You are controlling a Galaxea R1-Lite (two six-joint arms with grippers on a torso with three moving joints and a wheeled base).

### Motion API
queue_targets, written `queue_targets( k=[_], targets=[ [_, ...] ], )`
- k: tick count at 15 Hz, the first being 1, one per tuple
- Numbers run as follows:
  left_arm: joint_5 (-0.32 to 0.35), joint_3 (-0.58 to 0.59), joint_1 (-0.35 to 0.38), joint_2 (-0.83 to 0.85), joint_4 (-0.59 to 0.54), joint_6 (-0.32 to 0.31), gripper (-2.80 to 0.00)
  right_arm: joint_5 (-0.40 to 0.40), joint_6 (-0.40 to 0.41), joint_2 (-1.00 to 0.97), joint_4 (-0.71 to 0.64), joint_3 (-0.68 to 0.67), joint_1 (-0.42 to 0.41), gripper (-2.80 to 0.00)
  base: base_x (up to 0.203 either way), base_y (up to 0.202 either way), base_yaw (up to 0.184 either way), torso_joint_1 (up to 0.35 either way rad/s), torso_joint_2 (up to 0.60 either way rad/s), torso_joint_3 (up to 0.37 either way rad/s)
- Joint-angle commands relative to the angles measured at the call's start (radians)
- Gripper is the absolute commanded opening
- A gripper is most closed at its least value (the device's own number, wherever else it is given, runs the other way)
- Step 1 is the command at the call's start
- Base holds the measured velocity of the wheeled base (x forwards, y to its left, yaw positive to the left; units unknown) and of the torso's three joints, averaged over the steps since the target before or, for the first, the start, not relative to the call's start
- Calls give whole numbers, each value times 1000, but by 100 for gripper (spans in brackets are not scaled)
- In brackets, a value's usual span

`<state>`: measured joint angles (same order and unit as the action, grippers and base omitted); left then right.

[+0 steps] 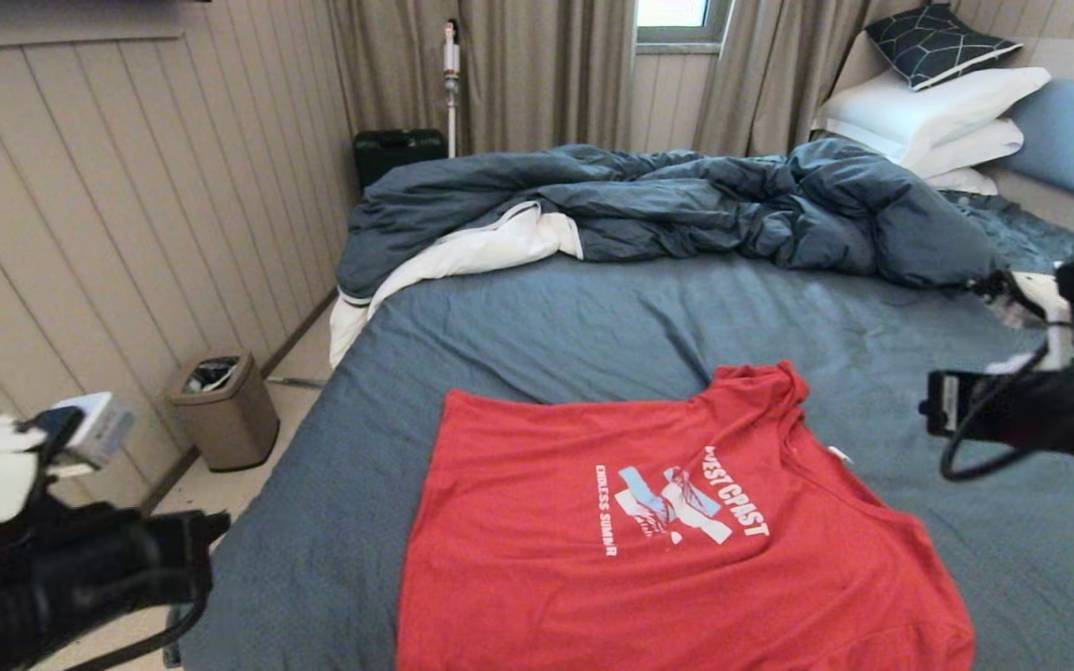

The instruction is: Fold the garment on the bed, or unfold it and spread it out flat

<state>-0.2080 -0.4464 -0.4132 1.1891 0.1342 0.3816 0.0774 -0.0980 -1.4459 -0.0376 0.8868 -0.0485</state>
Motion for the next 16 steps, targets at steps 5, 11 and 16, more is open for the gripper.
queue_targets(
  k=[5,11,16],
  targets=[
    [-5,202,22,-665,-281,-37,-280,-3,7,695,-44,-484,-14,-280,0,0,0,0,0,0],
    [-47,285,136,-1060,-628,-10,-280,5,10,1127,-220,-734,-16,-280,0,0,0,0,0,0],
    [91,442,425,-1186,-592,-222,-280,-1,10,1364,-268,-878,6,-280,0,0,0,0,0,0]
  ],
)
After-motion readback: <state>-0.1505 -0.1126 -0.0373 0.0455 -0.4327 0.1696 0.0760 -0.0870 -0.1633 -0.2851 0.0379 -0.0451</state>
